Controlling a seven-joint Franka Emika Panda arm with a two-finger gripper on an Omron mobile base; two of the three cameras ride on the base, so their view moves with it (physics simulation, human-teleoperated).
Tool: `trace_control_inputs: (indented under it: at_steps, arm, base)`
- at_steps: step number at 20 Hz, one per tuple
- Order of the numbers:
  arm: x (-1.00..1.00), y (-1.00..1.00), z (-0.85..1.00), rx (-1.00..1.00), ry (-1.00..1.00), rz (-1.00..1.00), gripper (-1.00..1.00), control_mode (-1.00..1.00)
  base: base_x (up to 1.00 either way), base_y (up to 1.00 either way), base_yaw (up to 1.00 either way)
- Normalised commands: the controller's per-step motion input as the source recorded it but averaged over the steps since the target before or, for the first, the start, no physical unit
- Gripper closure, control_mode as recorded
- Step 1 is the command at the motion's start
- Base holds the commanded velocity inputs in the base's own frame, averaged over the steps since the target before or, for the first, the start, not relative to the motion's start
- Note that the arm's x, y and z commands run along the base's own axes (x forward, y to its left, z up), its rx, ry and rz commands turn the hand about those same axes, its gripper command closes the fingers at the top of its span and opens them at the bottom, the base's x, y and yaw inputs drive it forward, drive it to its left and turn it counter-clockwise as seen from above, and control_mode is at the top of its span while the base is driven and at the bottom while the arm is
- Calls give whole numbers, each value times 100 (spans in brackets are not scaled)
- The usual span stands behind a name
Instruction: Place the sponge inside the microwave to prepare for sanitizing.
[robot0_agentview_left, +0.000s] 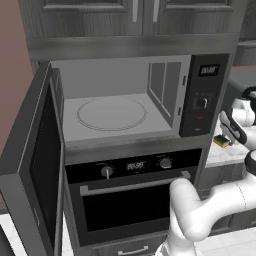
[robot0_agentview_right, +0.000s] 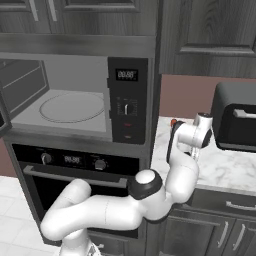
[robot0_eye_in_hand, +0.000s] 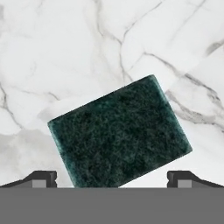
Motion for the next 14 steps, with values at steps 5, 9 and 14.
trace_control_inputs:
  at_steps: [5,9,14]
  arm:
    - [0,0,-4,0,0,-1,-100,-100]
    - [0,0,-13,0,0,-3,-100,-100]
    - [0,1,-13,0,0,-4,-100,-100]
  base:
    - [0,0,0]
    - [0,0,0]
    - [0,0,0]
